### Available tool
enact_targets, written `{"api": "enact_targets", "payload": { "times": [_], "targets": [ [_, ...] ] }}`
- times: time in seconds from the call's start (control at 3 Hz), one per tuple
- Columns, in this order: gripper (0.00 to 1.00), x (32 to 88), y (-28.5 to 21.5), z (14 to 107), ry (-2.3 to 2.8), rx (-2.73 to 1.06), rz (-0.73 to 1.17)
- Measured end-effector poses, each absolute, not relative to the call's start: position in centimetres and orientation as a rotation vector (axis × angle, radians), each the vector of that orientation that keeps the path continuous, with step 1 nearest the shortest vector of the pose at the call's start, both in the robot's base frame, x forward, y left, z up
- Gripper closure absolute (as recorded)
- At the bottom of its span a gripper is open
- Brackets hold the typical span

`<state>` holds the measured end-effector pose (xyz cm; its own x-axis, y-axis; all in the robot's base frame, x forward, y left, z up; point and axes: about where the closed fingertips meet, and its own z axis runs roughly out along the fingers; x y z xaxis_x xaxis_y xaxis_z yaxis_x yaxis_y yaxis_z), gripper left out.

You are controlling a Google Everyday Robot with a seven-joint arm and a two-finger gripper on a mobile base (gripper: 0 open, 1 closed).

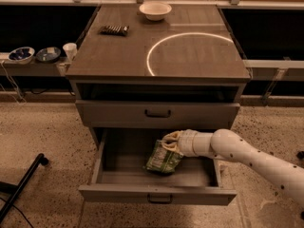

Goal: Place green jalapeno chip bag into middle drawer

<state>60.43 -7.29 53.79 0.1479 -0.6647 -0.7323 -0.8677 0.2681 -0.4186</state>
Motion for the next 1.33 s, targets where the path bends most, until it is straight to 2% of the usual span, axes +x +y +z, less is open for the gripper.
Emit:
{"api": "enact_targets", "payload": {
  "times": [0.33,0.67,1.33],
  "targets": [
    [0.11,60.42,-7.29,53.79,1.578,-1.459,0.266],
    [0.00,60.42,-7.29,53.79,1.578,-1.459,0.266],
    [0.00,59.83,-6.95,53.53,1.578,-1.459,0.266]
  ]
}}
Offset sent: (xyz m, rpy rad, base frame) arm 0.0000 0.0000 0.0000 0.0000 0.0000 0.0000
